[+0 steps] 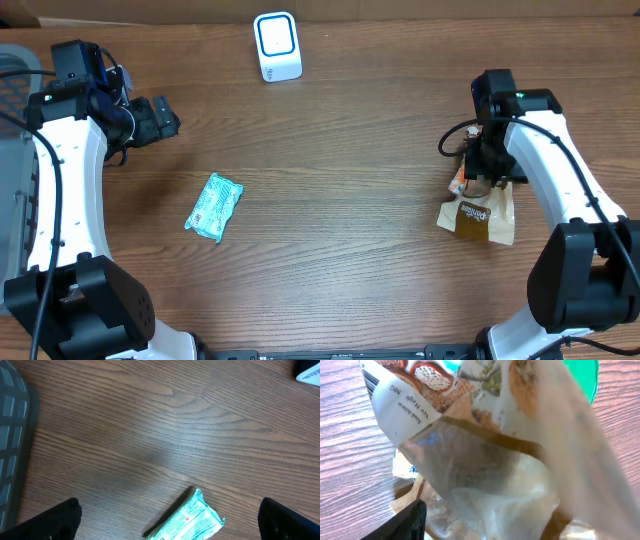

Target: Scan the item barcode

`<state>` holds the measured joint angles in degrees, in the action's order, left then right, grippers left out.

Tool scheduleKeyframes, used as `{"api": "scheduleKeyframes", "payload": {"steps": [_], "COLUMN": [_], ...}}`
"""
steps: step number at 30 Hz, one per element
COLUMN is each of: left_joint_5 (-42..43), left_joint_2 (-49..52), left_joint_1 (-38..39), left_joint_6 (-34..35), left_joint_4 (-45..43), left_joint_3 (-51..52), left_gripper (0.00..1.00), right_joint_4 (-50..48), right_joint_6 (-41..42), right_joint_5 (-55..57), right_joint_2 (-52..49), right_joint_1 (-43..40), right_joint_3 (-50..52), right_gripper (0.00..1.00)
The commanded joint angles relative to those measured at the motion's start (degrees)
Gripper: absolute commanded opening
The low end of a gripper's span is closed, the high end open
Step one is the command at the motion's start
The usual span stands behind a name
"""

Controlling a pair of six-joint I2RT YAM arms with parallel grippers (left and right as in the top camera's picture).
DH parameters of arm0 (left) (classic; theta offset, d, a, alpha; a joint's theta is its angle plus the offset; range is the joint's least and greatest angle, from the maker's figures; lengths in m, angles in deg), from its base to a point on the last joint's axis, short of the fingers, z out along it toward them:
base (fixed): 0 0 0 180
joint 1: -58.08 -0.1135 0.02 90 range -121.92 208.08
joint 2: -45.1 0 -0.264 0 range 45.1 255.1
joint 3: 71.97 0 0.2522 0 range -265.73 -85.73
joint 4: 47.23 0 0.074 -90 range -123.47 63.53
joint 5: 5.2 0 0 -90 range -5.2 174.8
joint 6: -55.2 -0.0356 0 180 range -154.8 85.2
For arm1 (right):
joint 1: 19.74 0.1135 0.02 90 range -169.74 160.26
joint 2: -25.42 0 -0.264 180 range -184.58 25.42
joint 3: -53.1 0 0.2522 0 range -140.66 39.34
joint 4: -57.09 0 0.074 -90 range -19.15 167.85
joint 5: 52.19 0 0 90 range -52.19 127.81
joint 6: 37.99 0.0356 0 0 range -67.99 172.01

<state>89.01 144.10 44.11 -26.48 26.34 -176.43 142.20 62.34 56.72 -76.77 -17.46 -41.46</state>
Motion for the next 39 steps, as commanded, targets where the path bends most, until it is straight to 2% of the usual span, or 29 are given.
{"api": "scheduleKeyframes", "payload": {"steps": [1,9,17,21,25,32,39], "left_joint_5": [-0.17,-0.17,-0.17,-0.17,-0.17,-0.17,-0.17], "left_joint_2": [0.09,0.09,0.09,0.09,0.09,0.09,0.09], "left_joint_1": [0.15,0.15,0.15,0.15,0.15,0.15,0.15], "left_joint_6": [-0.63,-0.63,-0.63,-0.63,-0.63,-0.63,-0.63], "left_joint_4": [-0.07,-0.07,-0.04,-0.07,-0.07,-0.07,-0.07], "left_joint_3": [-0.52,-0.52,-0.52,-0.52,-0.52,-0.52,-0.52], "left_gripper": [1.0,1.0,1.0,0.99,0.99,1.0,0.99], "right_joint_4": [0.79,2.43,0.96,0.02,-1.16,-1.88,-5.18], "right_joint_6": [0.17,0.17,0.15,0.11,-3.3,-4.57,-3.52], "right_joint_5": [0.94,-2.03,-4.57,-12.87,-27.23,-38.86,-39.19], "right_joint_2": [-0.09,-0.09,-0.09,-0.09,-0.09,-0.11,-0.17], "right_joint_1": [-0.09,-0.11,-0.11,-0.11,-0.11,1.01,4.76], "right_joint_3": [-4.57,-13.05,-13.99,-13.99,-13.86,-13.44,-10.64], "right_gripper": [0.6,0.62,0.64,0.56,0.38,0.33,0.34]}}
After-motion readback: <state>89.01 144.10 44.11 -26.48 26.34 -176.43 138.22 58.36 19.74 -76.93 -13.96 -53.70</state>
